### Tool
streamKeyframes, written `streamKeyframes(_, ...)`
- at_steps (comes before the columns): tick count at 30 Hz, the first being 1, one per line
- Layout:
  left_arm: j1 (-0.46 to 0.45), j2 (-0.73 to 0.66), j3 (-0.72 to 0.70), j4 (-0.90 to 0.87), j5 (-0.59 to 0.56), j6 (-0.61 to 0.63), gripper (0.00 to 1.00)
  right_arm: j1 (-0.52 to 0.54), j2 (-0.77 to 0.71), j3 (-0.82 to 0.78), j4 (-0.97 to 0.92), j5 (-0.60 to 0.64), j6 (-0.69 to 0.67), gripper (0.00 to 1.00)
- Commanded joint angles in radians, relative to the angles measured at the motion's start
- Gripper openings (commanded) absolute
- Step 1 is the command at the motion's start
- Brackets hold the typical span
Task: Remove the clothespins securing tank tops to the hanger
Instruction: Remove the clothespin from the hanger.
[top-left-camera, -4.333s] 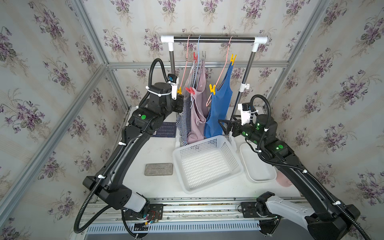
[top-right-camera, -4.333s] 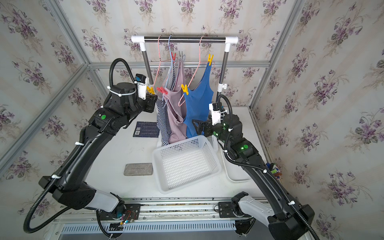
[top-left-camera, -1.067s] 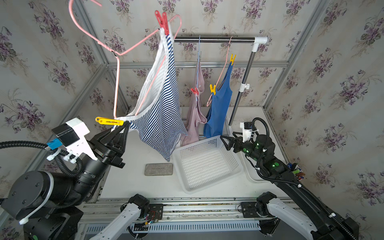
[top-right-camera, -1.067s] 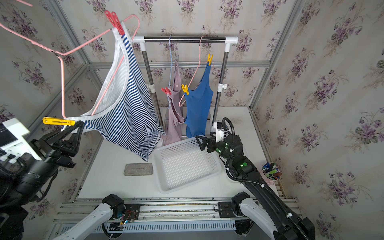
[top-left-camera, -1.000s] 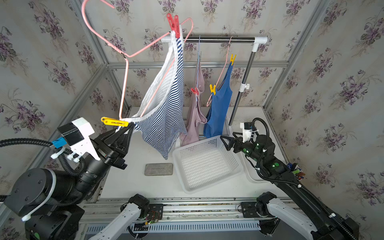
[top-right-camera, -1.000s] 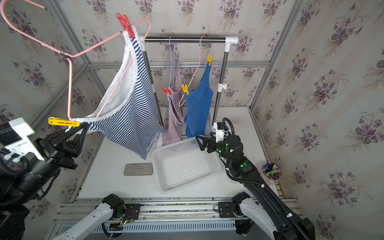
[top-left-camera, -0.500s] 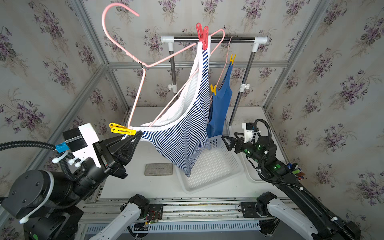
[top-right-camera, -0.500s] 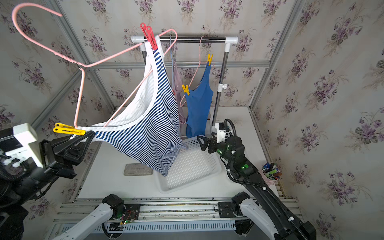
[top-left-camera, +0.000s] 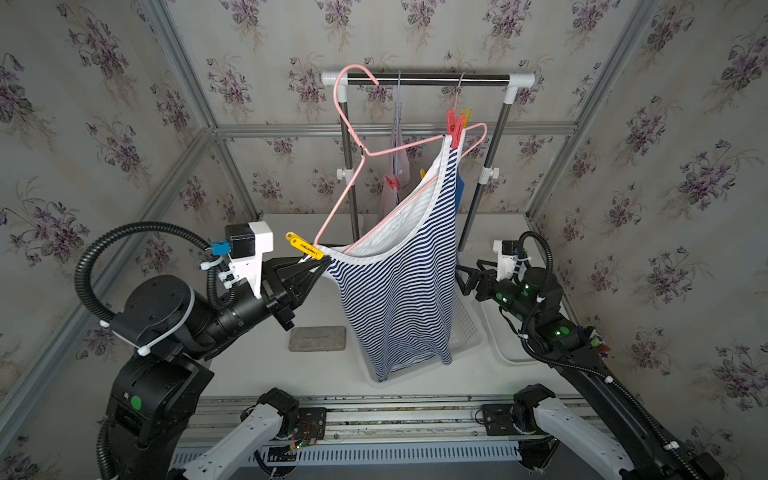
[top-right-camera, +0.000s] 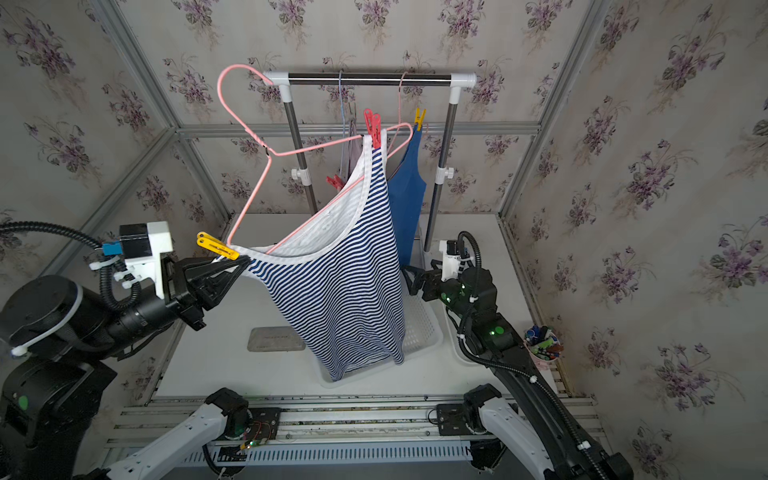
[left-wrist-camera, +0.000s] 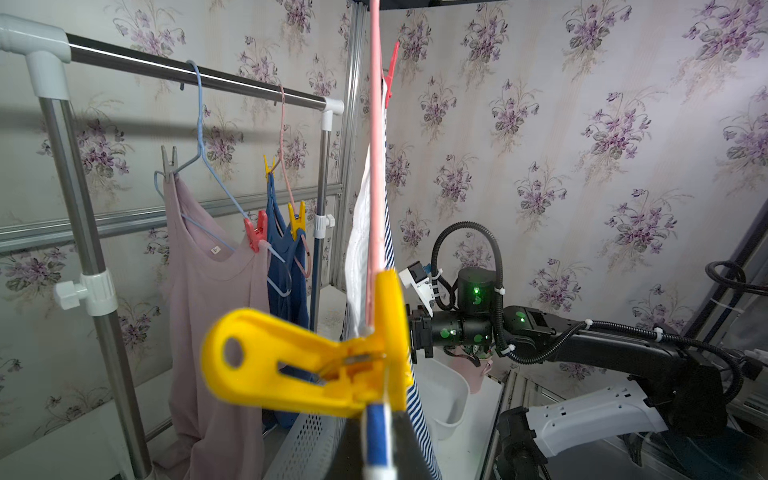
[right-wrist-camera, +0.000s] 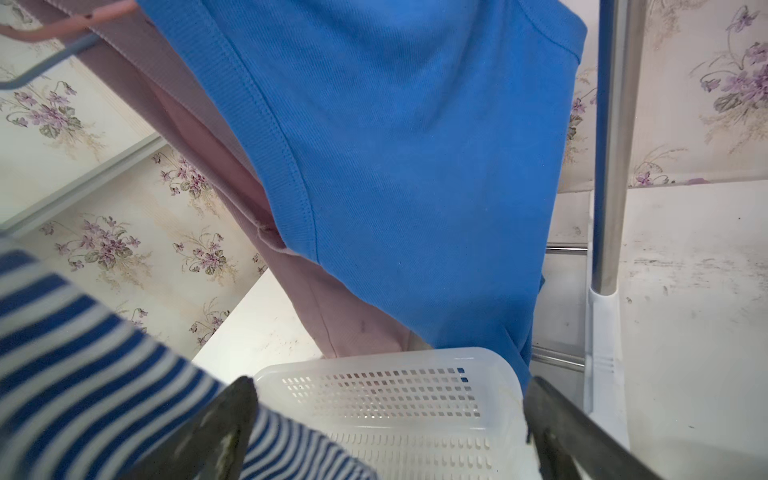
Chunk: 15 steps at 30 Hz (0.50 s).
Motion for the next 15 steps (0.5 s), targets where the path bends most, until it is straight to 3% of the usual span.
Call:
streamKeyframes(1,0.000,0.017,-0.005,0.084,0.079,0.033,0.00,-0.062,0.003,0.012,-0.002,-0.099,-0.001,1.00)
streamKeyframes(8,0.000,0.042,-0.080,0.082,0.173,0.077,0.00,-0.324,-0.001,0.022,0.126,-0.333,0.059,1.00)
streamKeyframes(15,0.000,0.047,-0.154,0.064,0.168,0.127,0.00,-0.386,0.027,0.103,0.211,-0.408,0.045,0.99)
